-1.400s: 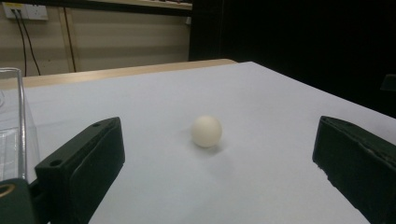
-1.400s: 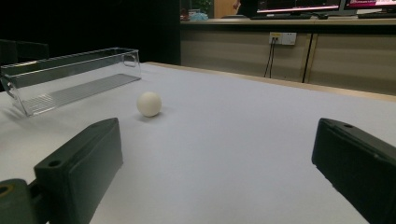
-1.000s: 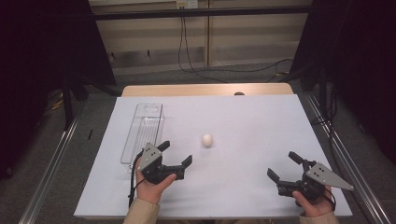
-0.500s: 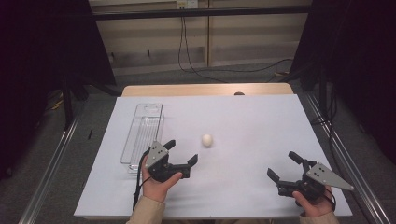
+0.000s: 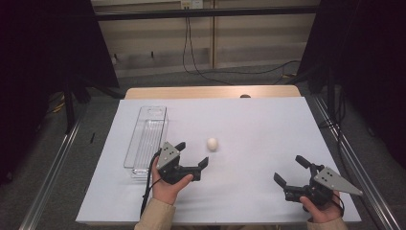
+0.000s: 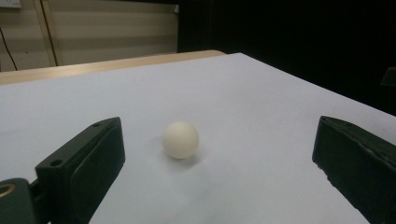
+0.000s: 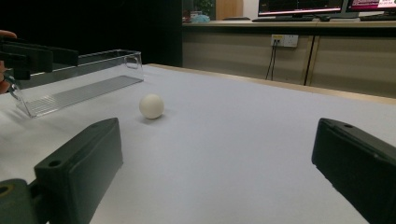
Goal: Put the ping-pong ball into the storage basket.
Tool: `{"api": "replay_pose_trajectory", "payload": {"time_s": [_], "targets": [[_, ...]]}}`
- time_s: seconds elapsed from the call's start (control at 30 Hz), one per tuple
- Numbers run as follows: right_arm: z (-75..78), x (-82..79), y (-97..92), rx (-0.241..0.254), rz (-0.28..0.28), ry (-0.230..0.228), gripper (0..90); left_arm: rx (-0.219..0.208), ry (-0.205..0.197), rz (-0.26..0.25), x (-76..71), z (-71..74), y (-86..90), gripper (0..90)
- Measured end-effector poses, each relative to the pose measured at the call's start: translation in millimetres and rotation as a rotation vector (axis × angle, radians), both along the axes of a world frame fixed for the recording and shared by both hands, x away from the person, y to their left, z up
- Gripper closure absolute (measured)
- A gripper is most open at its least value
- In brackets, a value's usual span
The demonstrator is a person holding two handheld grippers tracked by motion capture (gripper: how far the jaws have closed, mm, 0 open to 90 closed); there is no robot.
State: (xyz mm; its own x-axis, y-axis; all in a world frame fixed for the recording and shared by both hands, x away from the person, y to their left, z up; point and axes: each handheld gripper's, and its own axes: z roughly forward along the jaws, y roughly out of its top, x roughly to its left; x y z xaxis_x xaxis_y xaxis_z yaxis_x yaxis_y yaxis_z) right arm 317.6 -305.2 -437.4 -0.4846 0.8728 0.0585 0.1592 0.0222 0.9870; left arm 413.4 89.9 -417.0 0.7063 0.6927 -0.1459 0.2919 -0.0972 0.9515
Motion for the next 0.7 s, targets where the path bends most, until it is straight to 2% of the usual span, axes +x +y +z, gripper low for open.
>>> {"api": "replay_pose_trajectory", "payload": {"time_s": [0.17,0.5,0.7], "targets": [[-0.1,-0.2,0.2,0.006,-0.004,0.003,1.4,-0.002,0.009,0.001,2.5,-0.4,-3.2,2.6],[-0.2,-0.2,0.5,0.007,-0.005,0.005,1.4,0.031,0.029,0.002,10.2,-1.8,-10.3,2.6],[0.3,-0.3,-0.3,0.003,-0.001,0.000,1.4,0.045,0.061,0.002,16.2,-3.1,-15.9,2.5]]}}
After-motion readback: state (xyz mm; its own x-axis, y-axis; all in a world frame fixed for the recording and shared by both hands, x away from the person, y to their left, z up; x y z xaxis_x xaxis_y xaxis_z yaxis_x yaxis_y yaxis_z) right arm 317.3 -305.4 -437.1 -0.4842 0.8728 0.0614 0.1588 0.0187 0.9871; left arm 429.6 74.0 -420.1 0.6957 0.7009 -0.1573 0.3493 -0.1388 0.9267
